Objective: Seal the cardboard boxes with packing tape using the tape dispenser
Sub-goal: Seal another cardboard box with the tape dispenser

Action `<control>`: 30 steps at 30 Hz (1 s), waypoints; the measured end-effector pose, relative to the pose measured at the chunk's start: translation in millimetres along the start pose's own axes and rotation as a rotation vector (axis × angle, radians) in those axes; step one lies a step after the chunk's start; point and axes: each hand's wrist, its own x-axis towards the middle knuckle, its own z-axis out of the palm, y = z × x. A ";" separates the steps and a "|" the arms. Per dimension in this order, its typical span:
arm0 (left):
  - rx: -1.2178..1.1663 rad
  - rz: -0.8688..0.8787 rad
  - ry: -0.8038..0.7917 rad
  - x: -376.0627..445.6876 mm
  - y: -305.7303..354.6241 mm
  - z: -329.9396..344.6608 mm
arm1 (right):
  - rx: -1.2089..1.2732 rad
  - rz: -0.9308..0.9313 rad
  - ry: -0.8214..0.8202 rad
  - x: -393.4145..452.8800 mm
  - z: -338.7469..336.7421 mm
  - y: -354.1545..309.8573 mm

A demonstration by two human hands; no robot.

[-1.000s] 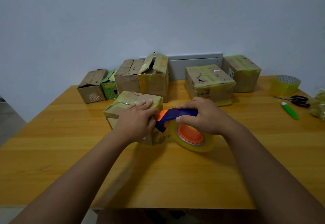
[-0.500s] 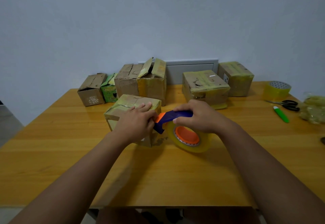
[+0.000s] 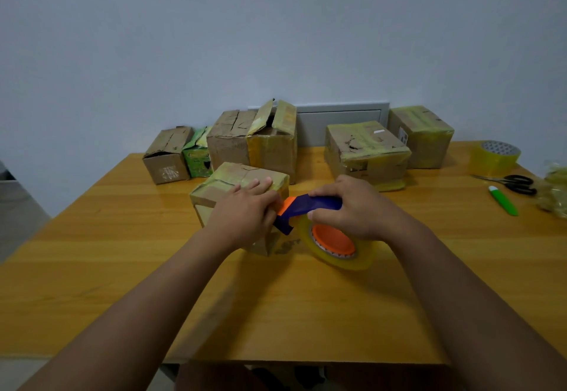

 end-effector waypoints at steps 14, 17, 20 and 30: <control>-0.015 -0.001 -0.048 -2.3 1.8 -7.7 | -0.149 0.124 -0.005 13.8 -6.6 -44.2; -0.016 -0.016 -0.054 -2.4 3.8 -9.3 | -0.153 0.144 0.018 10.5 -1.3 -45.4; -0.020 -0.018 -0.046 -2.4 5.0 -8.1 | -0.130 0.067 -0.034 1.9 -12.5 -36.3; 0.025 -0.011 -0.053 -2.0 -6.5 -11.1 | -0.197 0.165 -0.126 -21.3 -22.0 21.0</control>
